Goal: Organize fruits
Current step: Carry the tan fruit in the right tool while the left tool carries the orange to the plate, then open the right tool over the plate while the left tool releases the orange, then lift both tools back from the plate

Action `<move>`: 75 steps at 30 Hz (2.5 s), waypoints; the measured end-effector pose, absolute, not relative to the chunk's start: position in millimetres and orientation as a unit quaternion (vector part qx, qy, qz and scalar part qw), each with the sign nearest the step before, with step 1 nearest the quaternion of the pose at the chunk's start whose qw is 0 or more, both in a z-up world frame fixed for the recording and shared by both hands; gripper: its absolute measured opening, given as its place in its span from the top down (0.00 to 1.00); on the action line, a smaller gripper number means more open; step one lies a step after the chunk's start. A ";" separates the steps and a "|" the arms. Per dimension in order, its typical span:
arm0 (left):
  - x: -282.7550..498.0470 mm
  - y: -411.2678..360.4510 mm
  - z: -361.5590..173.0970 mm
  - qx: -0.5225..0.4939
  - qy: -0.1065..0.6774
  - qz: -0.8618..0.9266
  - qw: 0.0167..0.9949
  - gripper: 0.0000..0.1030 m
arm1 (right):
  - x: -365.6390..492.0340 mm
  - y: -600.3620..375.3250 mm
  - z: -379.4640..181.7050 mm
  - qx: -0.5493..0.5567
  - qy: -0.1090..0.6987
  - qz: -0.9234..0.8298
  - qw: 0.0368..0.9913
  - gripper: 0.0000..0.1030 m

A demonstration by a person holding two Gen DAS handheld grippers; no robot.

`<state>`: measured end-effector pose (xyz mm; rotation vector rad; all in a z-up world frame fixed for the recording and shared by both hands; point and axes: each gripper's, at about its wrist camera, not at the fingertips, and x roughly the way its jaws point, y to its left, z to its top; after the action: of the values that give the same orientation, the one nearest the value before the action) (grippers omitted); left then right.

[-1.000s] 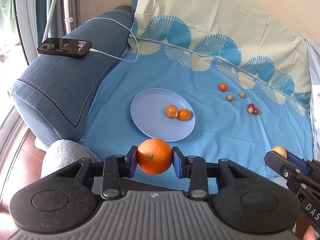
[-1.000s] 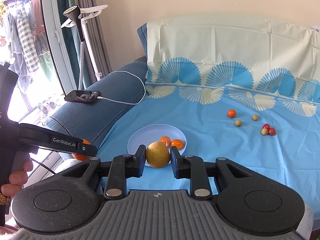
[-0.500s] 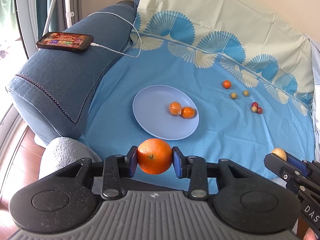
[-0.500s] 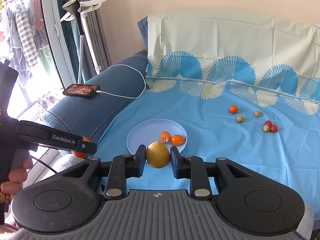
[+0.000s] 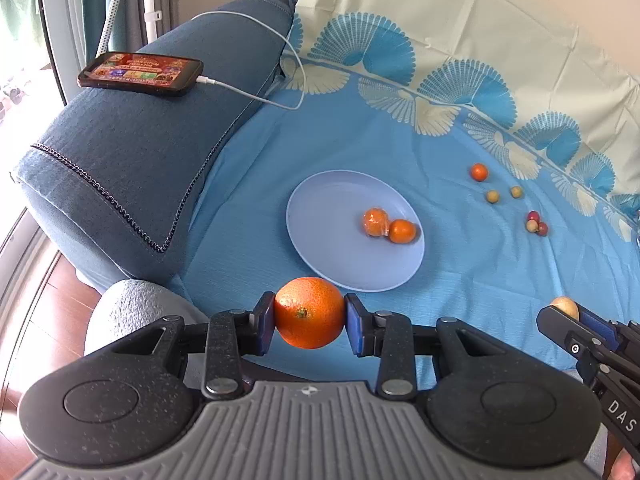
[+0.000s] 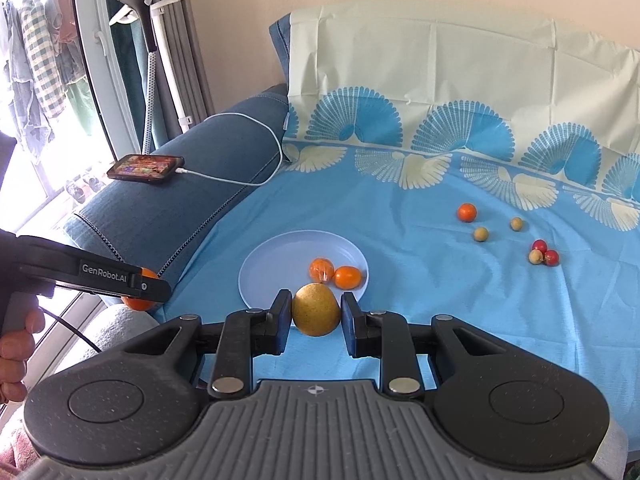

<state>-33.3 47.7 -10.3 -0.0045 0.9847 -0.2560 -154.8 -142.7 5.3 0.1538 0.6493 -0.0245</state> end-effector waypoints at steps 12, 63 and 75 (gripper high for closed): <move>32.6 13.7 -45.1 0.031 0.502 -0.104 0.858 0.61 | -87.2 -156.6 -36.1 0.084 0.361 -0.010 0.929 0.73; -13.7 -0.7 -39.6 0.118 0.507 -0.066 0.851 0.00 | -121.4 -140.6 -25.6 0.052 0.333 -0.030 0.941 0.02; -70.4 7.5 -10.5 0.109 0.463 -0.068 0.877 0.00 | -185.8 -127.6 5.0 0.012 0.269 -0.040 0.962 0.01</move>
<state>-70.4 7.5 -10.5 0.2270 0.9654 -0.1426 -185.8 -127.6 5.0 0.0238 0.5458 -0.0809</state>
